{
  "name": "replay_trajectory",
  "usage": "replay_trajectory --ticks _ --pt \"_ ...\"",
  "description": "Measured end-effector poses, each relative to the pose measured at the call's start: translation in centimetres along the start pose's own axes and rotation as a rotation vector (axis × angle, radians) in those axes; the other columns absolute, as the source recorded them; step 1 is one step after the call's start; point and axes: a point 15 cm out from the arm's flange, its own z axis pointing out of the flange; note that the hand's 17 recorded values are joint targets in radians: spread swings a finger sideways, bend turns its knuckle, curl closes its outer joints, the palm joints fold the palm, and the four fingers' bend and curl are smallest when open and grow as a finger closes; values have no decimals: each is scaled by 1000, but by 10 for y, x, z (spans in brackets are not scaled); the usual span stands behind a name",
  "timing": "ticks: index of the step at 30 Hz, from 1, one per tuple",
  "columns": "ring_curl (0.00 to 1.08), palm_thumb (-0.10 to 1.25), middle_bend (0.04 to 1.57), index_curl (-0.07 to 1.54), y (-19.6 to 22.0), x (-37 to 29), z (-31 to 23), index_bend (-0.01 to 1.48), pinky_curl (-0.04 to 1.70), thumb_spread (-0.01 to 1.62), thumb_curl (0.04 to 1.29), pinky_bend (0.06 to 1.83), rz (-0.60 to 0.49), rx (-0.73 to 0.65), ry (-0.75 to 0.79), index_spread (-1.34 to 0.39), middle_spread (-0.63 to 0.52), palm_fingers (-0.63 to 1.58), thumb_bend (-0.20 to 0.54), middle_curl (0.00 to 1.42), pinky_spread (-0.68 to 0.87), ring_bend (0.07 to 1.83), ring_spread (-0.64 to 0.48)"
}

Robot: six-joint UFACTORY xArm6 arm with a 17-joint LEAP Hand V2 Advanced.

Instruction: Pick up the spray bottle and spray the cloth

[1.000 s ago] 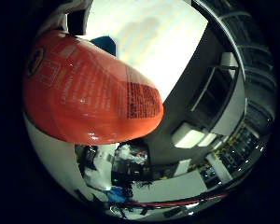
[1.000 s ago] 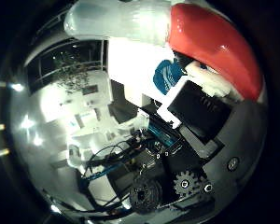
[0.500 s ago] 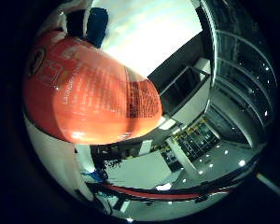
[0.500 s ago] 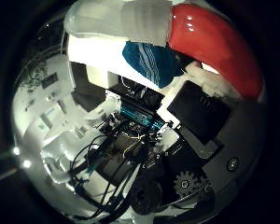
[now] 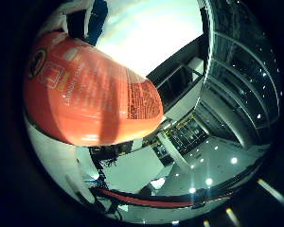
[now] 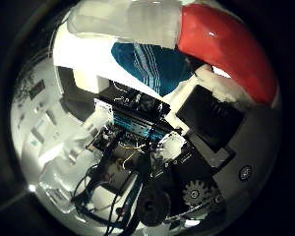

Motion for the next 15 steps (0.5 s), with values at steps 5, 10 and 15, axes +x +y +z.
replay_trajectory --ticks 5,10,15 --pt "569 1009 1364 759 2 0 -3 1108 1251 729 899 1029 1 6 1 -213 -87 1201 -18 585 -207 1481 -155" --pt "569 1009 1364 760 7 3 -11 1107 1252 729 900 1028 8 30 -2 -213 -87 1202 -18 585 -208 1481 -155" --pt "569 1010 1364 760 9 3 -28 1107 1252 727 900 1028 11 106 -10 -213 -87 1202 -18 585 -208 1481 -155"
